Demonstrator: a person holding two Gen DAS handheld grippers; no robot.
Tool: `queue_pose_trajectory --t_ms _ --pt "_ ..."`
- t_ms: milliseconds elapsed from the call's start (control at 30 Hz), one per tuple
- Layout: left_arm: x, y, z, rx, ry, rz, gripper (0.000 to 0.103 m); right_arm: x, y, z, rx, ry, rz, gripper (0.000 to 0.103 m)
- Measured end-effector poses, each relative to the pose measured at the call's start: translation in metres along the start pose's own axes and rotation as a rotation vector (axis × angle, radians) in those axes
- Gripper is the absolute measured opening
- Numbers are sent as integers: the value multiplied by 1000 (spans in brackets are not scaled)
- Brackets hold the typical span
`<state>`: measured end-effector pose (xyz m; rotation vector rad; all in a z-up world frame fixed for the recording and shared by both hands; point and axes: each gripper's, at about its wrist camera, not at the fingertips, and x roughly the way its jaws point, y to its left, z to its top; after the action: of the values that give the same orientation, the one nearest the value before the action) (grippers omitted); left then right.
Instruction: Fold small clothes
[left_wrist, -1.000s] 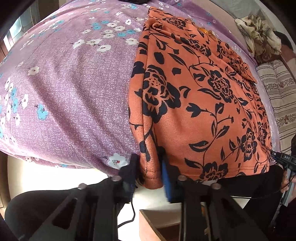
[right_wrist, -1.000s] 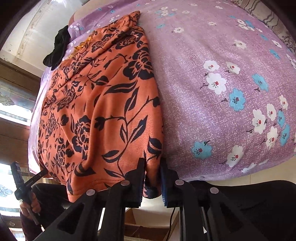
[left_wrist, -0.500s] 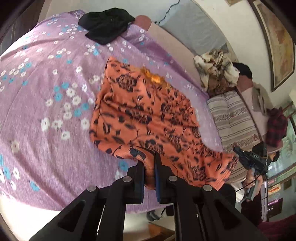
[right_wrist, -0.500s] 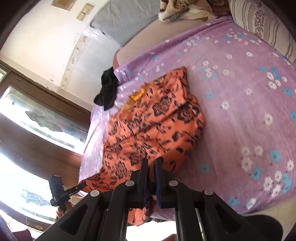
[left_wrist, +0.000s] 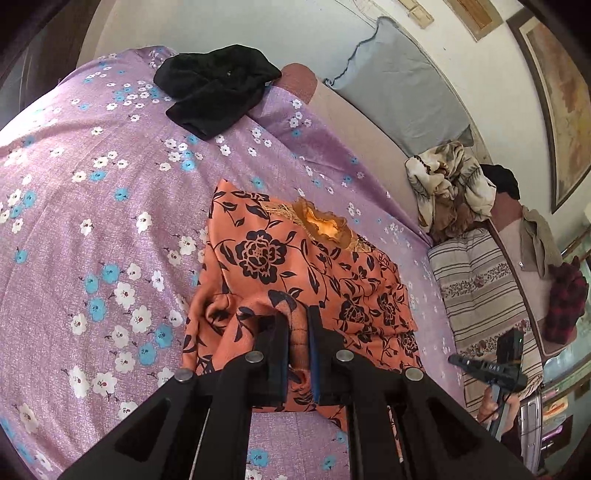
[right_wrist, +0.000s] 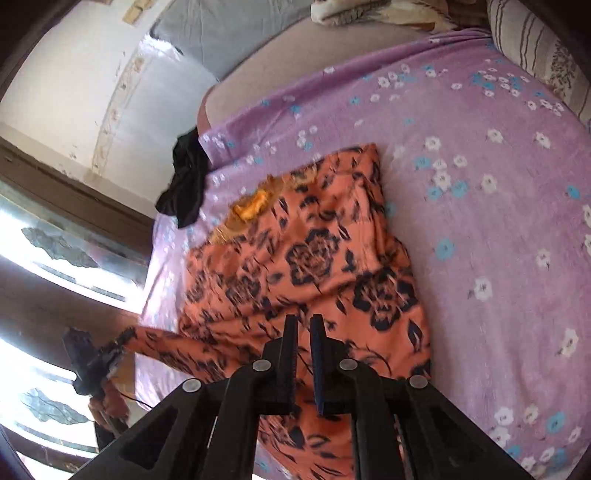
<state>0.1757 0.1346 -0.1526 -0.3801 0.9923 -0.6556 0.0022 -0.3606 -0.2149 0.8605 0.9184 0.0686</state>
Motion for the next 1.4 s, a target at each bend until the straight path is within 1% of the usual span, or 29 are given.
queue_pose_trajectory --t_ms 33,67,133,200,233,267,333,367,400,433,500,600,633,700,733,767,833,900,967,1033,1133,1167,1233,1300,1367,1400 --pt "-3 3 -2 -11 -7 -3 9 2 -6 -14 -6 16 -38 9" --pt "-7 5 -3 -18 -16 -6 9 3 -16 -29 5 31 -58 9" --pt "-14 7 -6 -28 -32 -16 9 2 -33 -58 45 68 -80 10" --pt "-19 7 -9 -40 -35 -24 9 1 -45 -87 87 104 -92 13" --pt "-20 6 -11 -42 -36 -23 9 3 -50 -100 108 134 -96 26" --pt "-22 5 -14 -41 -40 -24 9 4 -52 -113 124 163 -92 31" --pt "-25 1 -19 -37 -43 -24 9 2 -53 -134 141 164 -88 33" --pt "-27 0 -21 -36 -42 -22 9 0 -53 -140 139 154 -104 40" --pt "-28 -1 -23 -36 -42 -18 9 -1 -53 -146 140 145 -117 49" --pt "-31 -3 -25 -34 -42 -14 9 -2 -55 -150 152 143 -117 67" --pt "-37 -5 -28 -31 -44 -15 9 -2 -57 -157 178 130 -116 69" --pt "-46 -9 -31 -20 -50 -12 9 5 -54 -162 174 119 -109 69" --pt "-48 -9 -32 -19 -52 -10 9 11 -53 -163 183 138 -109 68" --pt "-51 -8 -34 -21 -49 -8 9 26 -50 -168 197 177 -97 52" --pt "-53 -8 -34 -20 -47 -4 9 29 -44 -169 169 174 -122 24" --pt "-54 -8 -34 -18 -47 0 9 31 -36 -169 122 181 -150 7" --pt "-57 -7 -32 -15 -45 3 9 27 -27 -166 110 176 -129 6" --pt "-57 -5 -27 -17 -43 -1 9 13 -21 -153 114 138 -61 6" --pt "-55 -5 -16 -19 -41 1 9 -7 -14 -130 107 59 8 6" --pt "-48 -6 -1 -19 -39 3 9 -24 -6 -96 103 -31 63 6" --pt "-29 -8 32 -19 -41 15 9 -42 -2 -36 108 -163 103 6" --pt "-18 -8 45 -25 -36 18 9 -40 3 -13 118 -207 105 6" --pt "7 -5 70 -38 -21 34 9 -29 2 32 140 -278 73 6" --pt "36 3 93 -65 -16 68 9 -11 -10 75 173 -304 53 6" --pt "66 17 110 -116 -24 101 9 17 -25 110 217 -324 32 6" --pt "81 27 115 -150 -30 117 9 35 -33 124 243 -328 40 6"
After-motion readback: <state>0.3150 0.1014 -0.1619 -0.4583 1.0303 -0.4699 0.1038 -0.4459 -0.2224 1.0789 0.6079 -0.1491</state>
